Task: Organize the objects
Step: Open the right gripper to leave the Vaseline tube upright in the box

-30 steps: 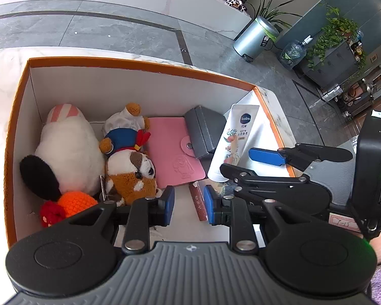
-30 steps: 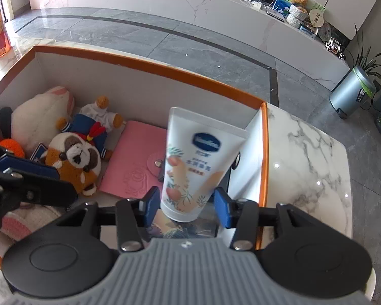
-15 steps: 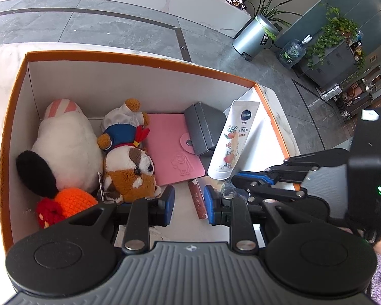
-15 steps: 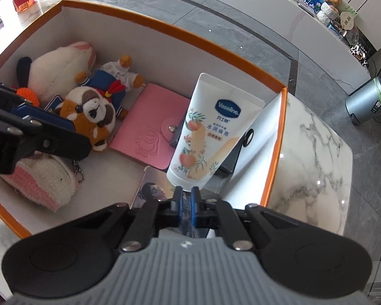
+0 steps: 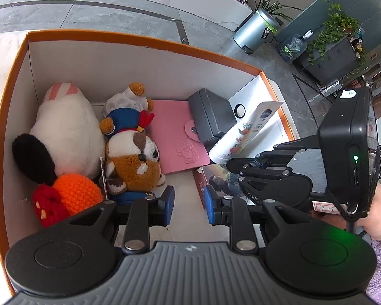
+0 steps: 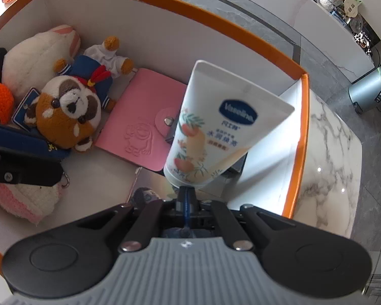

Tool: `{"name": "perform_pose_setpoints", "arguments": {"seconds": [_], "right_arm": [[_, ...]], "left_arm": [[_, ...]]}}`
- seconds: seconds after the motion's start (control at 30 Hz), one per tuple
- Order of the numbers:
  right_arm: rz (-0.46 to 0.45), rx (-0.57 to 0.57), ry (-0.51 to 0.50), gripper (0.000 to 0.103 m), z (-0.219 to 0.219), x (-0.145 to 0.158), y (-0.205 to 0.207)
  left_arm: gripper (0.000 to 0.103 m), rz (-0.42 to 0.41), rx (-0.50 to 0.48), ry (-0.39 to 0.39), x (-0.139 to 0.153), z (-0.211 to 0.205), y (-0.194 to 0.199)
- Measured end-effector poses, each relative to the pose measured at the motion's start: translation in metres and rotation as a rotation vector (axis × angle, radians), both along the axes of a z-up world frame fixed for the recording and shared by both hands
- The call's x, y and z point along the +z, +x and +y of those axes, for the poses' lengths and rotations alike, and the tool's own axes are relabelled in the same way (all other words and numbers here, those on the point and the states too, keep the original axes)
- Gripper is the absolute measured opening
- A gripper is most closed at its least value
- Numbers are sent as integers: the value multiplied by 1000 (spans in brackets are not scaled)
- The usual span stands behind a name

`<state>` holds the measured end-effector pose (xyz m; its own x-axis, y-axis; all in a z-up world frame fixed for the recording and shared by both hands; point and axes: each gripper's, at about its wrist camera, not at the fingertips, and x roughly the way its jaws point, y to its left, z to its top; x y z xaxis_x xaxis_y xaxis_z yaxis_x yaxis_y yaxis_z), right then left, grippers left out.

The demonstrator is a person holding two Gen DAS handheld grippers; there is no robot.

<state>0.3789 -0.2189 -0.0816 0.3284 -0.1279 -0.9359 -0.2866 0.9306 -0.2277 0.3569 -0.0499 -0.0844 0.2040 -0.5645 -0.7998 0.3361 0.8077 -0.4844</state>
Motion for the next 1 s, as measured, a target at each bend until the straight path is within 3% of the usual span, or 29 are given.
{"name": "perform_pose_setpoints", "arguments": {"seconds": [0.3,0.57,1.0], "right_arm": [[9,-15,0,0,1,5,-2],[-31,-17,83,4,-1,31,-16],[-89,-85,44,0,-2,2,-11]], "left_arm": [[29,7,-2,-5,-2,2,-5],[29,8,3,-16,-3,5,-7],[29,21,-16,-10,-7,6,-9]]}}
